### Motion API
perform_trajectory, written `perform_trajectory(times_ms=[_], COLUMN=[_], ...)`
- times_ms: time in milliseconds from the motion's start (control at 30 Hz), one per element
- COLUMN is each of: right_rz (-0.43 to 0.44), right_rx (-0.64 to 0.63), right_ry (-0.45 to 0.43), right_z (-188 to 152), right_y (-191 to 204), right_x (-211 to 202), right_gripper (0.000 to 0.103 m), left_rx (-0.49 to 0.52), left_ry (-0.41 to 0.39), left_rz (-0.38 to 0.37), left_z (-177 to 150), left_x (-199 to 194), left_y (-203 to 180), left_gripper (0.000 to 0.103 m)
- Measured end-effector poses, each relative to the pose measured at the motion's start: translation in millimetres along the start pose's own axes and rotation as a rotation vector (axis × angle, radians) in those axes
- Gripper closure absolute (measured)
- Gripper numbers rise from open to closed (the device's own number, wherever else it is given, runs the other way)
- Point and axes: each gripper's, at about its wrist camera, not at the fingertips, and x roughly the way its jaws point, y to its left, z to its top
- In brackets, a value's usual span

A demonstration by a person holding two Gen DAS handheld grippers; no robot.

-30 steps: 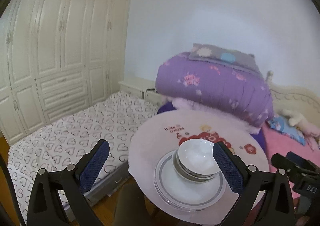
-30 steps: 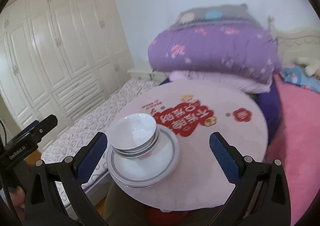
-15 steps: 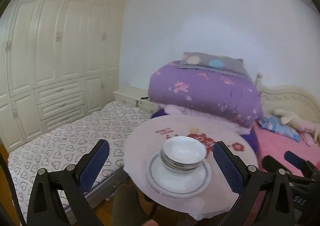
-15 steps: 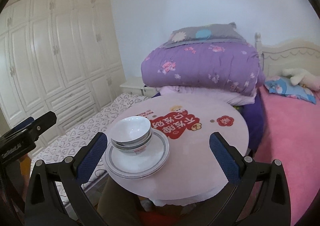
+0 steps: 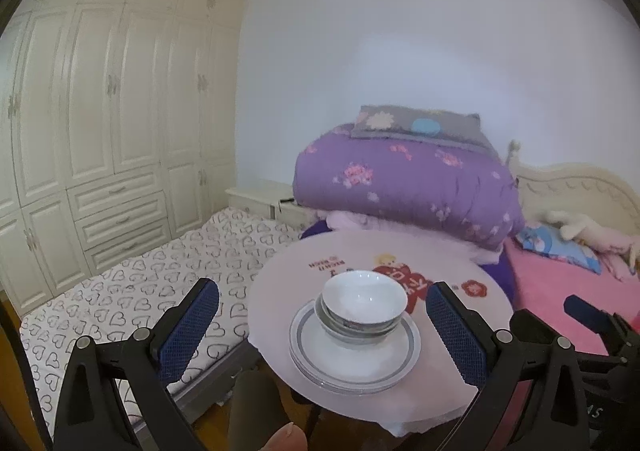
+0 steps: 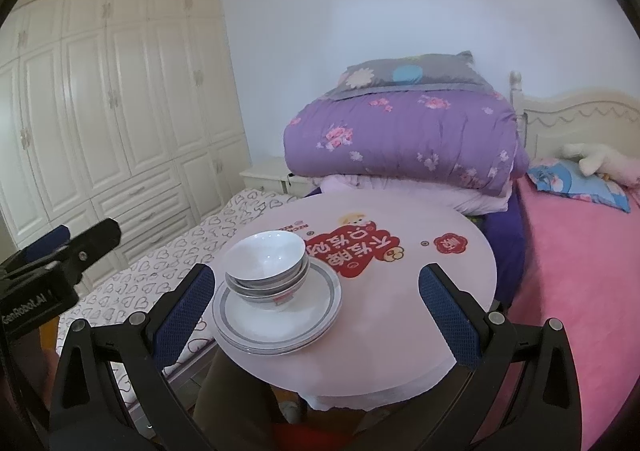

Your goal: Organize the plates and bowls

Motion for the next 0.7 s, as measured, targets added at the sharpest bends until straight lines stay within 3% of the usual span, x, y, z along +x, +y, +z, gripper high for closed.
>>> perform_trajectory(times_ms=[233, 700], right_rz=[0.002, 0.006], right_rx=[-0.001, 0.004], right_ry=[0.002, 0.011], right_z=[-2, -4], right_y=[1, 2], right_x=[0, 2], right_gripper=[0.000, 0.000], left_rx=[0.004, 0.015], left_ry=[0.020, -0.006], left_rz=[-0.007, -0.006], left_z=[20, 18], left_x=[14, 11], left_y=[4, -3], left_gripper=[0.001, 0.001])
